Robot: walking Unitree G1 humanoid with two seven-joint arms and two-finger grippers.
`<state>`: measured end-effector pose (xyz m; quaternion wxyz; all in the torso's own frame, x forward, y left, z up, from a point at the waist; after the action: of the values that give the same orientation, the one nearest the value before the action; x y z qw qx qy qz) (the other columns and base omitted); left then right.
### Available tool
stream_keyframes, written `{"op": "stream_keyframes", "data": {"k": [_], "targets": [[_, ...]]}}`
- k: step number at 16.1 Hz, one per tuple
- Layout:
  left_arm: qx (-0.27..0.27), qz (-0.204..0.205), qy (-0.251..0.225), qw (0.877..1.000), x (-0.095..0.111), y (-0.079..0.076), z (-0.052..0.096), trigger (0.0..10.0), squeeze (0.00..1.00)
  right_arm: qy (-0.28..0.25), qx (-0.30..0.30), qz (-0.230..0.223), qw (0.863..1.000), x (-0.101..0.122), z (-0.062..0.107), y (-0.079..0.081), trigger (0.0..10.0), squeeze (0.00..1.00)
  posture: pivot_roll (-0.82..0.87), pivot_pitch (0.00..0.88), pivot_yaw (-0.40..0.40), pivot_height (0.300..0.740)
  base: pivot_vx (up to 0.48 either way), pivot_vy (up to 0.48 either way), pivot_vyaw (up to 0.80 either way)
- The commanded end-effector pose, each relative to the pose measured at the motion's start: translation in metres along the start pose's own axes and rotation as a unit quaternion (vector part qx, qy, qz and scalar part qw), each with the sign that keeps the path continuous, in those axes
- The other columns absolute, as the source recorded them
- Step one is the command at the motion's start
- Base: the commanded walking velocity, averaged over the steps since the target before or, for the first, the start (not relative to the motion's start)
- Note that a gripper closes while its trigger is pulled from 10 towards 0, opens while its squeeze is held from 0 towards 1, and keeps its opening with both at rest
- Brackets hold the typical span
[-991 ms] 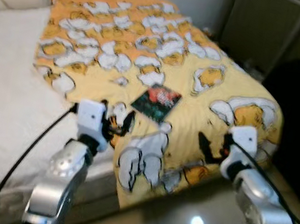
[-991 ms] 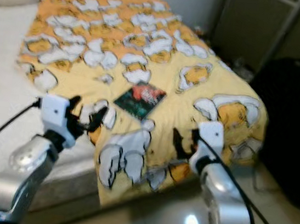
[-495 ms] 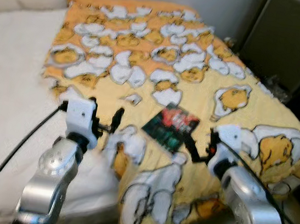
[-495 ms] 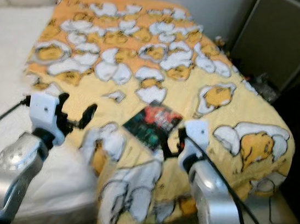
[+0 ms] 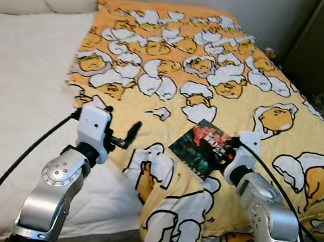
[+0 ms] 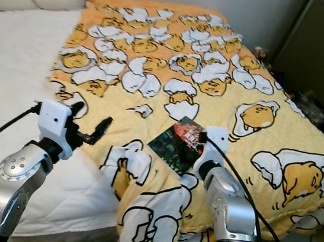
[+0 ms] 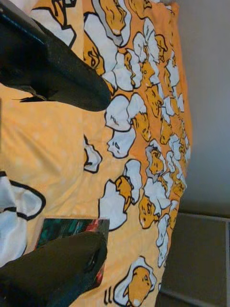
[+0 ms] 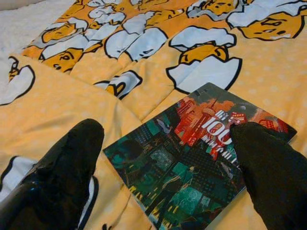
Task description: Clean up the room
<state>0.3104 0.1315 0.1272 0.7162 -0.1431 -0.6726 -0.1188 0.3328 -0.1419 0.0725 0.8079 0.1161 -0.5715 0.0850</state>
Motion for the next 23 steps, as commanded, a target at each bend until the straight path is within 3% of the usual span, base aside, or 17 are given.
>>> {"op": "stream_keyframes", "data": {"k": [1, 3, 5, 6, 7, 8, 11, 14, 15, 17, 20, 21, 23], "targets": [[-0.008, 0.000, 0.001, 1.000, 0.002, -0.003, 0.000, 10.0, 1.00, -0.003, -0.006, -0.005, 1.000, 0.002, 0.000, -0.004, 10.0, 1.00, -0.04, 0.000, 0.022, 0.740, 0.000, 0.000, 0.00], [-0.019, -0.003, 0.007, 1.000, 0.001, -0.004, -0.001, 10.0, 1.00, 0.002, -0.006, -0.013, 1.000, 0.001, -0.003, -0.005, 10.0, 1.00, -0.04, 0.000, 0.025, 0.740, 0.000, 0.000, 0.00], [-0.103, -0.023, 0.045, 0.993, 0.001, -0.011, -0.003, 10.0, 1.00, 0.050, -0.015, -0.080, 0.995, -0.013, -0.032, -0.020, 10.0, 1.00, 0.00, 0.000, 0.024, 0.740, 0.000, 0.000, 0.00], [-0.112, -0.021, 0.046, 0.992, 0.002, -0.012, -0.002, 10.0, 0.93, 0.053, -0.022, -0.085, 0.995, -0.014, -0.035, -0.023, 10.0, 1.00, 0.00, 0.000, 0.024, 0.740, 0.000, 0.000, 0.00], [-0.121, -0.023, 0.048, 0.991, 0.003, -0.012, 0.000, 10.0, 0.33, 0.055, -0.030, -0.089, 0.994, -0.016, -0.037, -0.025, 10.0, 1.00, 0.01, 0.000, 0.030, 0.740, 0.000, 0.000, 0.00], [-0.135, -0.027, 0.055, 0.989, 0.003, -0.013, 0.004, 10.0, 0.00, 0.064, -0.049, -0.091, 0.993, -0.021, -0.040, -0.031, 10.0, 1.00, 0.02, 0.000, 0.035, 0.740, 0.000, 0.000, 0.00], [-0.140, -0.028, 0.065, 0.988, 0.001, -0.013, 0.008, 10.0, 0.00, 0.074, -0.061, -0.101, 0.990, -0.026, -0.044, -0.037, 10.0, 1.00, 0.03, 0.000, 0.037, 0.740, 0.000, 0.000, 0.00], [-0.174, -0.027, 0.082, 0.981, -0.005, -0.022, 0.012, 10.0, 0.00, 0.087, -0.087, -0.118, 0.985, -0.037, -0.045, -0.047, 10.0, 1.00, 0.03, 0.000, 0.040, 0.740, 0.000, 0.000, 0.00], [-0.199, -0.025, 0.090, 0.976, -0.005, -0.028, 0.016, 10.0, 0.00, 0.095, -0.093, -0.150, 0.980, -0.045, -0.043, -0.050, 10.0, 0.72, 0.03, 0.000, 0.042, 0.740, 0.000, 0.000, 0.00], [-0.218, -0.031, 0.104, 0.970, -0.007, -0.030, 0.020, 10.0, 0.00, 0.106, -0.100, -0.172, 0.974, -0.054, -0.041, -0.051, 10.0, 0.00, 0.04, 0.000, 0.044, 0.740, 0.000, 0.000, 0.00], [-0.225, -0.044, 0.116, 0.966, -0.010, -0.030, 0.023, 10.0, 0.00, 0.117, -0.108, -0.196, 0.968, -0.064, -0.038, -0.054, 10.0, 0.00, 0.05, 0.002, 0.044, 0.740, 0.000, 0.000, 0.00], [-0.226, -0.043, 0.120, 0.966, -0.010, -0.030, 0.024, 10.0, 0.00, 0.120, -0.100, -0.232, 0.960, -0.068, -0.038, -0.050, 10.0, 0.00, 0.05, 0.016, 0.045, 0.740, 0.000, 0.000, 0.00], [-0.227, -0.044, 0.123, 0.965, -0.009, -0.029, 0.025, 10.0, 0.00, 0.120, -0.096, -0.250, 0.956, -0.069, -0.039, -0.048, 10.0, 0.00, 0.06, 0.022, 0.047, 0.740, 0.000, 0.000, 0.00]]}}
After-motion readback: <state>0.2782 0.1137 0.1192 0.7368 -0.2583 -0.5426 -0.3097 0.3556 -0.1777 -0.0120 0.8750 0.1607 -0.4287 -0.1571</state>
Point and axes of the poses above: a point about 5 cm out from each wrist's last joint towards the gripper, its own z axis pointing back from the gripper into the wrist, its own x axis along the axis of the wrist's last joint, y = z × x, the point moved 5 cm from there along -z, pointing out of the wrist towards the gripper, and after that the axes turned 6 degrees about z, right-handed, at the moved point
